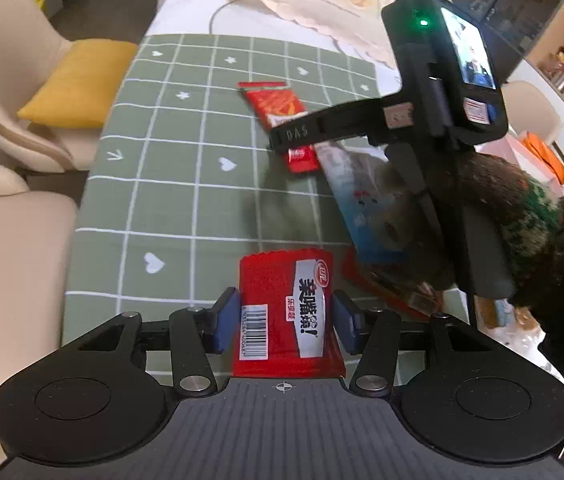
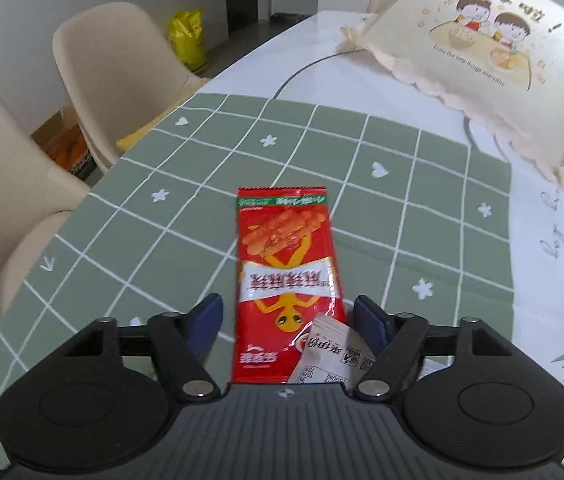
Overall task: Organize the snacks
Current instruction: 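Hold the red packet in the left gripper while the right grasps the red spicy-strip packet, then carry both red packets over the pink box and open both grippers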
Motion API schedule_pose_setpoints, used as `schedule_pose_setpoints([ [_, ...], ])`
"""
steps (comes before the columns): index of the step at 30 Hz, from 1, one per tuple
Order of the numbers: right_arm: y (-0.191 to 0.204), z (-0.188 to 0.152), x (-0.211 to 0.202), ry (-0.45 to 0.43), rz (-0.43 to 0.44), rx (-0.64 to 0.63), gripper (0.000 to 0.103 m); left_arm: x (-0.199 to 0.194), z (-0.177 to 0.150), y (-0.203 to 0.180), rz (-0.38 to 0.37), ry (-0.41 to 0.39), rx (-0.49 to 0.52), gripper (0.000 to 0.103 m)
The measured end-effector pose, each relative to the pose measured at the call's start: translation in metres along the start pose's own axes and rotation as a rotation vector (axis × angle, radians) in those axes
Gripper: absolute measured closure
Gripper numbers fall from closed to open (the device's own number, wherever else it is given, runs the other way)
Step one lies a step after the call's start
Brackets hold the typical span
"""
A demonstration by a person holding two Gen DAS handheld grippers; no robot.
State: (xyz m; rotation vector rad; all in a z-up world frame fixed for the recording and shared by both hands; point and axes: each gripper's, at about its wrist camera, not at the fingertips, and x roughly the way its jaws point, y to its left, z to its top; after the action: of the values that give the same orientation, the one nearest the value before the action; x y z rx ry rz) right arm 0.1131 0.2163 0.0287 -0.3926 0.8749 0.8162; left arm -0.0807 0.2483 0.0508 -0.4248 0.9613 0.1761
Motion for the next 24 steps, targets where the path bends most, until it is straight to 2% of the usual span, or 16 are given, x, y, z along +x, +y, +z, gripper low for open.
schedule_pose_setpoints([
  [6,-0.004,-0.039,-0.036,0.040,0.030,-0.059,0.055,0.001,-0.003,-0.017,-0.016,0.001,0.037,0.048],
  [10,-0.024,-0.067,-0.074,0.029,0.038,-0.010,0.057,0.006,-0.004,-0.034,-0.035,0.006,0.069,0.048],
  [14,-0.056,-0.076,-0.125,-0.062,0.059,0.118,0.058,0.011,-0.009,-0.061,-0.093,0.024,0.097,0.048],
  [18,-0.078,-0.085,-0.174,-0.155,0.057,0.167,0.058,0.016,-0.018,-0.095,-0.169,0.053,0.141,0.048],
  [24,-0.112,-0.132,-0.227,-0.212,-0.007,0.224,0.058,0.019,-0.037,-0.141,-0.244,0.086,0.209,0.048],
])
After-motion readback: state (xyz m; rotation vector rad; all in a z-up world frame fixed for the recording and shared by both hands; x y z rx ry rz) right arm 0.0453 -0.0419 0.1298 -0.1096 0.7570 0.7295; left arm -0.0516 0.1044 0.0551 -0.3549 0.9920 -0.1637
